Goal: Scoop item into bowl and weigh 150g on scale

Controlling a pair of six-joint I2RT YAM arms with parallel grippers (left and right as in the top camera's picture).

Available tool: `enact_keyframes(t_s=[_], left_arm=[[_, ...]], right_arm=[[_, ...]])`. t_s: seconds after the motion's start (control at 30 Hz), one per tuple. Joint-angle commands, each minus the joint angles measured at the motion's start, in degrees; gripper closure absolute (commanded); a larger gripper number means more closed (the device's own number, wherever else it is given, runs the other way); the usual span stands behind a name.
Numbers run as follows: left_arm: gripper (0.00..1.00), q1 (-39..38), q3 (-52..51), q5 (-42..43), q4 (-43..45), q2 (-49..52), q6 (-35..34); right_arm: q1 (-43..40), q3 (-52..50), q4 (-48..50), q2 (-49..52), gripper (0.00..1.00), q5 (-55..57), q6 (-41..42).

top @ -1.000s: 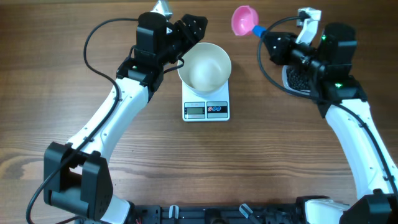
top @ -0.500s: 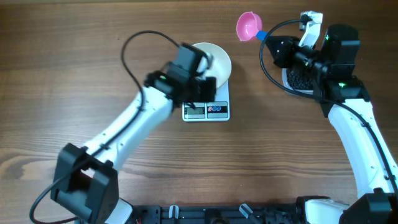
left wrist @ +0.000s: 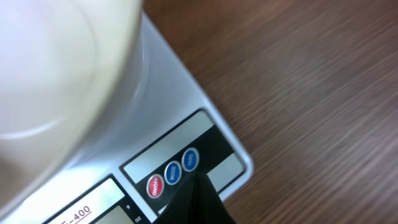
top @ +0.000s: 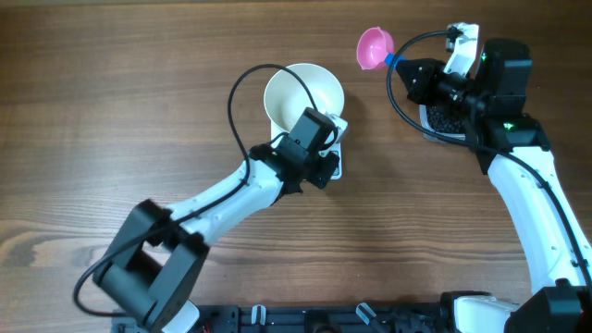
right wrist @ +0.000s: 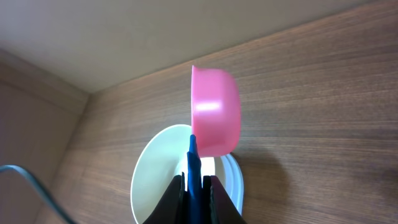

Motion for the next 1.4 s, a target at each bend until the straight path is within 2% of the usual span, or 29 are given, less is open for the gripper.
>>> enact_keyframes(t_s=[0.0, 0.13, 0.2, 0.5, 1.37], left_arm=[[0.96, 0.33, -0.66, -1.73, 0.33, 4.24, 2.16], [0.96, 0.39, -0.66, -3.43, 1.60, 5.75, 1.42], [0.96, 0.42, -0.68, -6.88, 2.32, 5.75, -1.77], [0.96, 0.61, -0.76, -7.69, 2.54, 6.99, -4.37], [0.96, 0.98, -0.76, -9.01, -1.14, 10.05, -4.39]], right_arm=[[-0.24, 1.11, -0.13, 0.22, 0.96, 1.20, -1.20], [-0.24, 1.11, -0.61, 0.22, 0.96, 1.25, -1.20], [-0.24, 1.11, -0.70, 0.22, 0.96, 1.42, -1.20], [-0.24, 1.11, -0.68, 0.20, 0.96, 1.64, -1.25], [-0.24, 1.11, -1.36, 0.20, 0.96, 1.64, -1.66]])
